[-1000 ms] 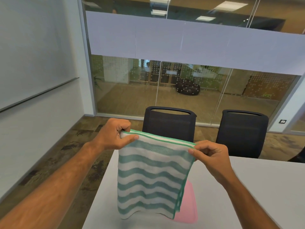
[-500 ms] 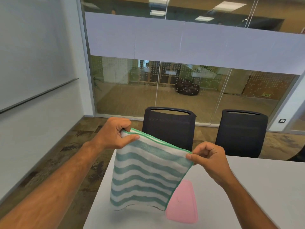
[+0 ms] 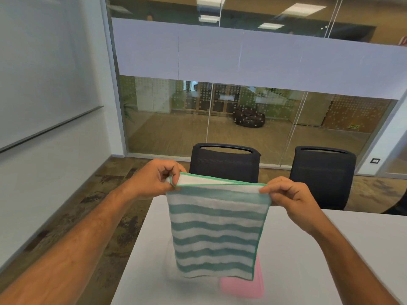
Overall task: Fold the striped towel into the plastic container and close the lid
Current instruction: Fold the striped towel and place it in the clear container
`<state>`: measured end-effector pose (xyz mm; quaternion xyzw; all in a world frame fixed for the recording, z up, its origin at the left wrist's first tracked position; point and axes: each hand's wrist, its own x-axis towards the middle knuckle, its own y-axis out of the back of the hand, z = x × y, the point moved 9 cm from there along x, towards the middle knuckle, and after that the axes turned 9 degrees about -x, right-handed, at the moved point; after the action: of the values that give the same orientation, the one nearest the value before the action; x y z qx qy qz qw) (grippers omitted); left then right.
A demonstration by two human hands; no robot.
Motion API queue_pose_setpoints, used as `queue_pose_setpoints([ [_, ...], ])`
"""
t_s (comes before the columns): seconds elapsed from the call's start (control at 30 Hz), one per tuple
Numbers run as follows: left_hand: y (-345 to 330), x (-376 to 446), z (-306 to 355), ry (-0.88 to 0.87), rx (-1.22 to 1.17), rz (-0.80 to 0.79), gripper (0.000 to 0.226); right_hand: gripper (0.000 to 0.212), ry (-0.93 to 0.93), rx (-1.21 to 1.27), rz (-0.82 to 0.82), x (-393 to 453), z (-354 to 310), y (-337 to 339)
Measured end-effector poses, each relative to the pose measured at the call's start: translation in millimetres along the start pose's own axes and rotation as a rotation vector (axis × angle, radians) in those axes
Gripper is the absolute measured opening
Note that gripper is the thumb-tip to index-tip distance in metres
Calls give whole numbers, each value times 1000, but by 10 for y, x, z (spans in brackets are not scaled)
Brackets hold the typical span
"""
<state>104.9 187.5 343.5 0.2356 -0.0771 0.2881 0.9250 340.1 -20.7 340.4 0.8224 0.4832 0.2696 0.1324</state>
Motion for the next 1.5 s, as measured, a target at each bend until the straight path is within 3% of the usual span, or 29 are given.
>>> queue_pose_setpoints([
  [0.13, 29, -12, -56, 64, -133, 45, 40, 21, -65, -28, 72, -27, 90, 43],
  [0.33, 159, -26, -156, 70, -288, 196, 38, 36, -90, 9, 171, -36, 137, 123],
  [0.47, 162, -29, -170, 90, -270, 284, 36, 27, -132, -4, 168, -44, 147, 92],
  [0.53, 109, -33, -158, 91, -284, 264, 24, 28, -157, 79, 137, -51, 166, 42],
  [0.63, 19, -36, -211, 102, -300, 198, 29, 38, -175, 125, 69, -57, 186, -33],
  [0.8, 98, -59, -288, 123, -301, 327, 24, 25, -211, 83, 127, -57, 289, -14],
  [0.93, -24, -57, -383, 156, -358, 209, 40, 35, -222, 283, 67, -68, 357, -121],
  [1.0, -33, -49, -411, 163, -276, 206, 32, 41, -234, 296, 36, -67, 373, -188],
  [1.13, -20, -69, -440, 180, -355, 263, 27, 25, -277, 203, 72, -68, 439, -244],
  [1.23, -164, -92, -540, 254, -345, 118, 58, 30, -310, 318, 32, -95, 475, -308],
  [1.3, -161, -110, -576, 261, -297, 128, 46, 43, -317, 378, -13, -107, 482, -355],
  [1.4, -107, -142, -581, 240, -310, 212, 21, 24, -371, 314, -5, -131, 558, -390],
  [1.43, -131, -158, -614, 272, -334, 194, 24, 20, -393, 300, 9, -145, 592, -400],
  [1.5, -283, -192, -689, 354, -354, 32, 52, 24, -404, 349, 8, -173, 624, -434],
])
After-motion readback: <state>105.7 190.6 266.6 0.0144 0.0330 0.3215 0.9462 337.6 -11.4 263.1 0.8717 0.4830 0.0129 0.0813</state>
